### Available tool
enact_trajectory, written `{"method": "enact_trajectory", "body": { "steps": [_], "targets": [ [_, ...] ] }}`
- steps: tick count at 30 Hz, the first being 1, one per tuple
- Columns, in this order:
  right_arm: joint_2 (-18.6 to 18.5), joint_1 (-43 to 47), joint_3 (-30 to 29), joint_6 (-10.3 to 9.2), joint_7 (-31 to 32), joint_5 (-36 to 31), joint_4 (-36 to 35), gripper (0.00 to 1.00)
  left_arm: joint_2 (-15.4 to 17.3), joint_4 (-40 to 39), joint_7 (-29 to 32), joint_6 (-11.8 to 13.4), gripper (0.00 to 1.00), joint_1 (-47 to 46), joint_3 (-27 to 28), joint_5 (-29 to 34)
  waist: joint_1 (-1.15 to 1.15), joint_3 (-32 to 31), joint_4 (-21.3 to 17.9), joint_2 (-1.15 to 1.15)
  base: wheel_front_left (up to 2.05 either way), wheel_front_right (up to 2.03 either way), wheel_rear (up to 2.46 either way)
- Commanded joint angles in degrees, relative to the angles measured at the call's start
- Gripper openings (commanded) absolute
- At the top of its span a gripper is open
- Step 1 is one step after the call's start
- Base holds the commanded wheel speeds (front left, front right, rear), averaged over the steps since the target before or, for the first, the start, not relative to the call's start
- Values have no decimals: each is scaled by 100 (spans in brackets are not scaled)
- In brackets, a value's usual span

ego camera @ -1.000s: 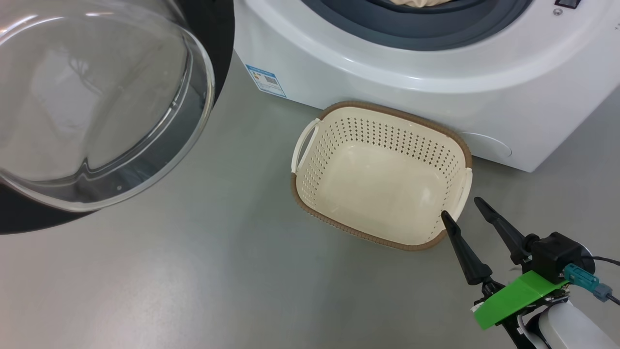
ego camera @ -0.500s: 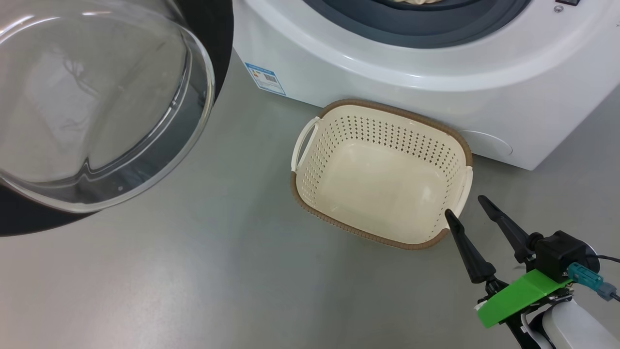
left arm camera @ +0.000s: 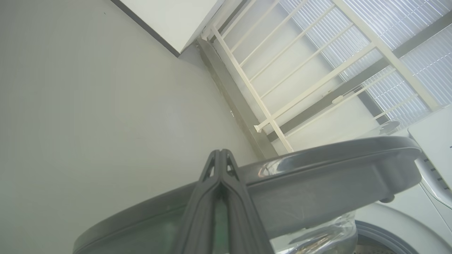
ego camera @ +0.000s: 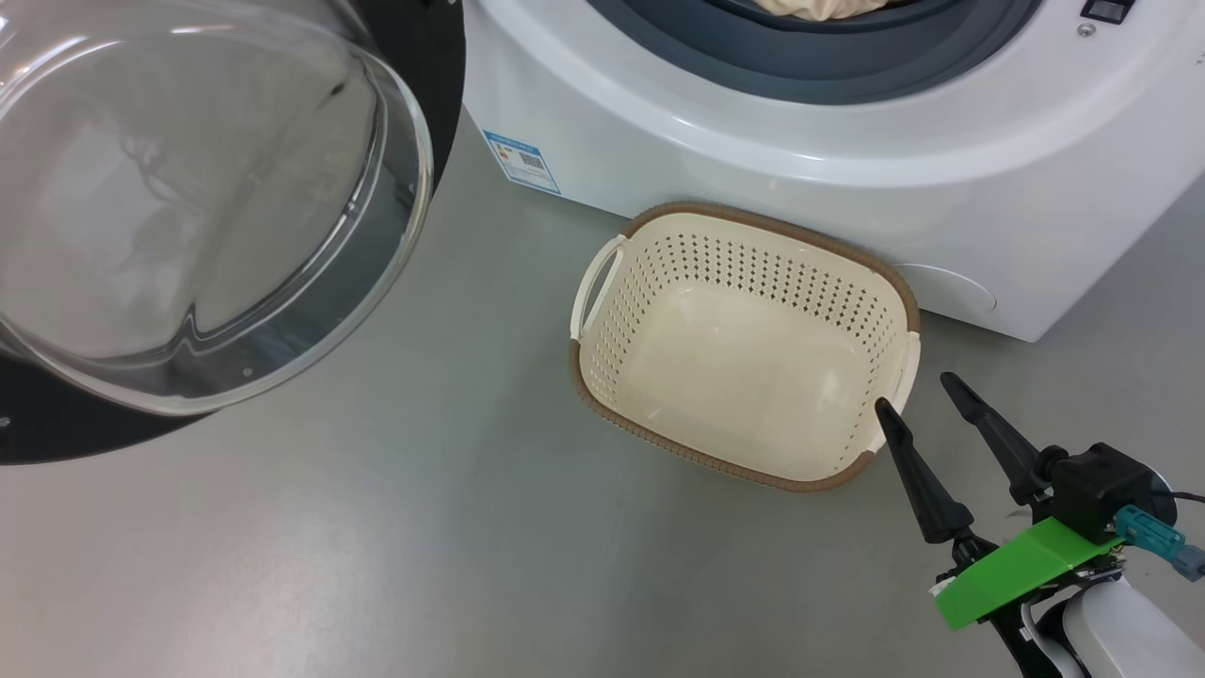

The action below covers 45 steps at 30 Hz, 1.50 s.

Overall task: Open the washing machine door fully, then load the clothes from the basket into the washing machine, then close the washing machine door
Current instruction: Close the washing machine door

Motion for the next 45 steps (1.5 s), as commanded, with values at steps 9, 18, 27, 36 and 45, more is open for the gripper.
{"method": "enact_trajectory", "body": {
  "steps": [9,18,27,36,45],
  "targets": [
    [-21,9,97,32,-46,-74,-168,100,159,-268,571,-4,0,177,-61,-127,0,-52,11,0,0,0,0],
    [20,20,78,32,-46,-85,-156,100,162,-429,965,-4,0,303,-76,-200,0,-121,54,0,0,0,0],
    [82,86,11,32,-46,-52,-161,100,207,-803,1509,-4,0,433,-106,-263,0,-347,59,0,0,0,0],
    [155,154,-73,32,-46,-51,-172,100,277,-1114,2068,-4,0,550,-203,-258,0,-543,74,0,0,0,0],
    [264,258,-158,32,-46,-42,-193,100,311,-1462,2635,-4,0,726,-179,-393,0,-775,-10,0,0,0,0]
  ]
}}
